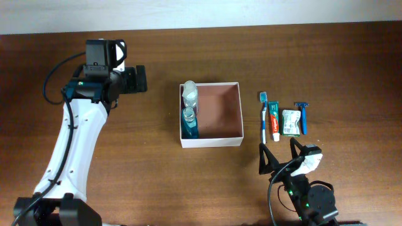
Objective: Pack container
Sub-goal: 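Release Listerine beside soap bottle and retract left gripper leftward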
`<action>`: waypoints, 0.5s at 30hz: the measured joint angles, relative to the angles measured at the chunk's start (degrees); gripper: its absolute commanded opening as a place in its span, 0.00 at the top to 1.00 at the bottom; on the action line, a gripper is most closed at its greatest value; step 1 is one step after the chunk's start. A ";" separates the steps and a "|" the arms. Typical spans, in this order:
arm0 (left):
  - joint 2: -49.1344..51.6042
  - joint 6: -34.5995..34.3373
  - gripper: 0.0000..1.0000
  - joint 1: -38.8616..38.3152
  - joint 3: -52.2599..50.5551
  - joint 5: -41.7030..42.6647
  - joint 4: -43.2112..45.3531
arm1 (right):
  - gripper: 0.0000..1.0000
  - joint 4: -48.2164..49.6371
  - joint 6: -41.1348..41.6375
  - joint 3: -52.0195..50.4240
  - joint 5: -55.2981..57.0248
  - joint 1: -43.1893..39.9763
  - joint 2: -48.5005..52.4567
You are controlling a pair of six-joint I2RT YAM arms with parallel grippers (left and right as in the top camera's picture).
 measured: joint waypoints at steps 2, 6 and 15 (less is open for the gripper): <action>0.00 -0.46 0.01 -0.02 0.00 -0.17 -0.02 | 0.02 0.00 0.00 0.00 0.00 0.00 0.00; 0.00 -0.96 0.01 0.00 0.00 -0.37 -0.04 | 0.02 0.02 -0.02 0.00 0.00 0.00 0.00; 0.00 -0.98 0.01 -0.02 0.00 -0.39 -0.07 | 0.02 0.00 0.00 0.00 0.00 0.00 0.00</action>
